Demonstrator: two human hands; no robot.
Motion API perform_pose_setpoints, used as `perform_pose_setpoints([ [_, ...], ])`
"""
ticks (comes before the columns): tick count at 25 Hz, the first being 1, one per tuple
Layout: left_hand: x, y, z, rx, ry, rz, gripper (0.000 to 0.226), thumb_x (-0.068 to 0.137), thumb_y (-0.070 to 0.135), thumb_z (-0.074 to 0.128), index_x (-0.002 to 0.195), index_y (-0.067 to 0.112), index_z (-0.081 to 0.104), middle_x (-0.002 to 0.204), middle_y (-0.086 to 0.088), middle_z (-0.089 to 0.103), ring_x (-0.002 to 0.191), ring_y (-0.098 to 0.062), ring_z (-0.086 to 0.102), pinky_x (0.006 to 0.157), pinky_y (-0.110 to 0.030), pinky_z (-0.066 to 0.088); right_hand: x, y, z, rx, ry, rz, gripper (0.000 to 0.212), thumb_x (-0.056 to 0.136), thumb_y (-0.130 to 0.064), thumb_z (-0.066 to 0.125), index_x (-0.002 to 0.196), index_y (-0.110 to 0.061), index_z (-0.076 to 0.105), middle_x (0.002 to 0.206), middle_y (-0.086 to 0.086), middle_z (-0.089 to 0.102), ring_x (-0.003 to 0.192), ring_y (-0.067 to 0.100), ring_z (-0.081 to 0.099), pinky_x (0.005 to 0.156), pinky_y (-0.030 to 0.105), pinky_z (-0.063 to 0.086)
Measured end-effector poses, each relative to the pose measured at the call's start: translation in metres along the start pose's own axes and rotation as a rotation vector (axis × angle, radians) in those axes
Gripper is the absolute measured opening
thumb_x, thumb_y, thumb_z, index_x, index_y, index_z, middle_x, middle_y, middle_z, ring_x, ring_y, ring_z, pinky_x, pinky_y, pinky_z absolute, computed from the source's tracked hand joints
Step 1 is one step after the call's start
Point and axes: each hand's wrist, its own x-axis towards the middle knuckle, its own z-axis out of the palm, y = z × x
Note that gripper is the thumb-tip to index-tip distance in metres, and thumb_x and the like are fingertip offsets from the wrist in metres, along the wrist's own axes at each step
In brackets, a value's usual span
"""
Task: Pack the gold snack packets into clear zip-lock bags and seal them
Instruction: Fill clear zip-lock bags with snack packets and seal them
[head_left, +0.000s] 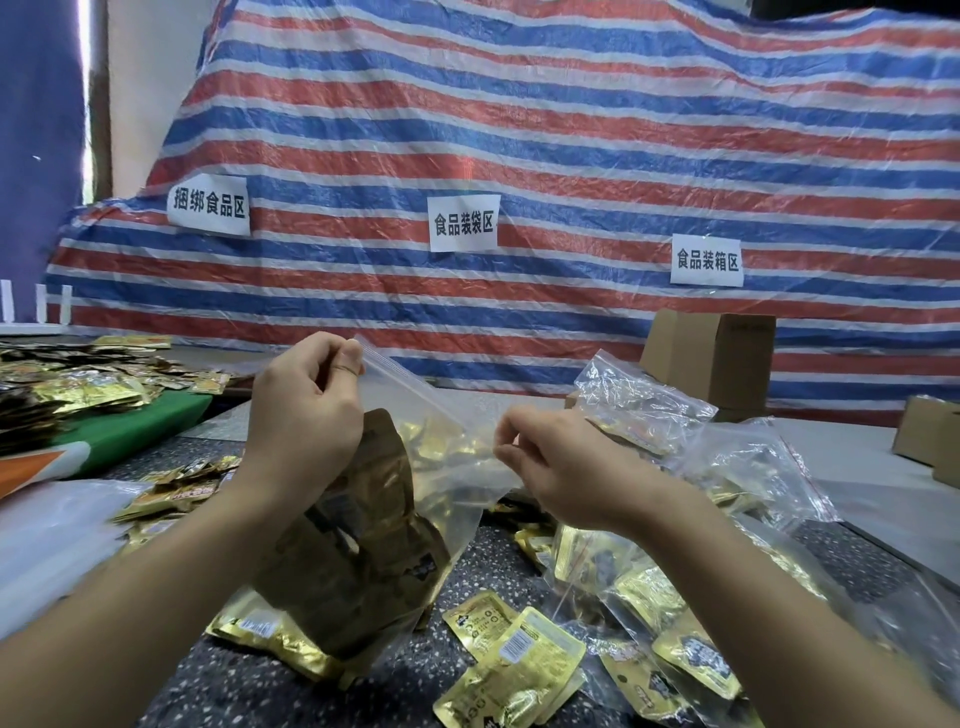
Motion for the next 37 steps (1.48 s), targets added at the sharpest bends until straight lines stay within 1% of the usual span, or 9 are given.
perform_pose_setpoints([
  [3,0.001,0.007,0.005,-0.046,-0.017,0.003,0.026,0.103,0.027,0.048,0.084,0.014,0.061,0.067,-0.009,0.054,0.054,-0.014,0.044,0.049,-0.036,0.036,0.001,-0.005,0.001,-0.024,0.004,0.092,0.024,0.105,-0.032,0.037,0.100,-0.017,0.055,0.094,0.000,0.061,0.077,0.011,0.053,0.078,0.038,0.051],
  [6,-0.001,0.012,0.012,-0.079,-0.039,0.019,0.026,0.102,0.028,0.047,0.083,0.016,0.060,0.067,-0.006,0.054,0.055,-0.008,0.045,0.050,-0.034,0.037,0.005,-0.019,0.010,-0.016,0.140,0.083,0.063,0.098,-0.050,0.043,0.152,-0.020,0.030,0.151,0.000,0.043,0.133,0.015,0.045,0.111,0.041,0.040],
  [10,-0.010,0.015,0.026,-0.137,-0.064,-0.008,0.026,0.102,0.030,0.046,0.082,0.021,0.059,0.062,0.003,0.052,0.054,-0.006,0.045,0.048,-0.031,0.037,0.014,-0.038,0.028,0.103,0.081,0.071,0.107,0.076,-0.073,0.064,0.157,-0.025,0.012,0.156,0.000,0.036,0.137,0.019,0.042,0.108,0.038,0.043],
  [16,-0.024,0.018,0.042,-0.163,-0.106,0.019,0.028,0.101,0.026,0.049,0.076,0.018,0.057,0.055,0.008,0.052,0.050,-0.005,0.043,0.047,-0.020,0.034,0.023,-0.038,0.055,0.434,-0.076,0.063,0.062,0.067,-0.041,0.087,0.116,-0.026,0.052,0.100,-0.005,0.065,0.090,0.015,0.065,0.077,0.041,0.059],
  [22,-0.029,0.013,0.042,-0.134,-0.172,0.073,0.034,0.098,0.033,0.049,0.076,0.009,0.059,0.060,-0.003,0.053,0.054,-0.009,0.045,0.050,-0.025,0.034,0.022,-0.026,0.057,0.433,-0.218,0.125,0.004,0.077,-0.013,0.070,0.080,-0.010,0.069,0.075,0.007,0.069,0.067,0.019,0.063,0.061,0.037,0.051],
  [24,-0.031,0.015,0.043,-0.092,-0.178,0.086,0.034,0.095,0.041,0.048,0.078,0.013,0.058,0.063,0.003,0.053,0.058,-0.008,0.049,0.051,-0.019,0.035,0.021,-0.022,0.061,0.487,-0.198,0.156,0.009,0.079,-0.008,0.063,0.075,-0.011,0.070,0.075,0.008,0.070,0.068,0.018,0.064,0.064,0.035,0.052],
  [29,-0.026,0.000,0.040,-0.124,-0.105,-0.082,0.032,0.091,0.056,0.041,0.107,0.030,0.050,0.100,0.014,0.056,0.093,0.003,0.054,0.075,-0.018,0.043,0.027,0.007,0.048,0.789,0.110,0.437,0.014,0.094,-0.010,0.057,0.090,-0.015,0.070,0.082,0.005,0.069,0.070,0.018,0.066,0.061,0.028,0.056],
  [33,-0.037,-0.024,0.044,-0.151,-0.120,-0.219,0.011,0.102,0.037,0.040,0.098,0.034,0.049,0.094,0.004,0.059,0.087,-0.010,0.058,0.068,-0.023,0.046,0.049,0.043,0.013,0.946,0.545,0.533,0.019,0.099,-0.011,0.055,0.083,-0.018,0.064,0.080,0.004,0.062,0.051,0.004,0.061,0.040,0.014,0.042],
  [37,-0.050,-0.043,0.052,-0.103,-0.154,-0.299,0.008,0.102,0.035,0.043,0.100,0.036,0.051,0.094,0.007,0.061,0.083,-0.005,0.057,0.062,-0.020,0.041,0.077,0.086,-0.019,0.742,0.796,0.481,0.022,0.103,-0.020,0.050,0.086,-0.019,0.064,0.083,0.002,0.065,0.067,0.005,0.069,0.053,0.023,0.053],
])
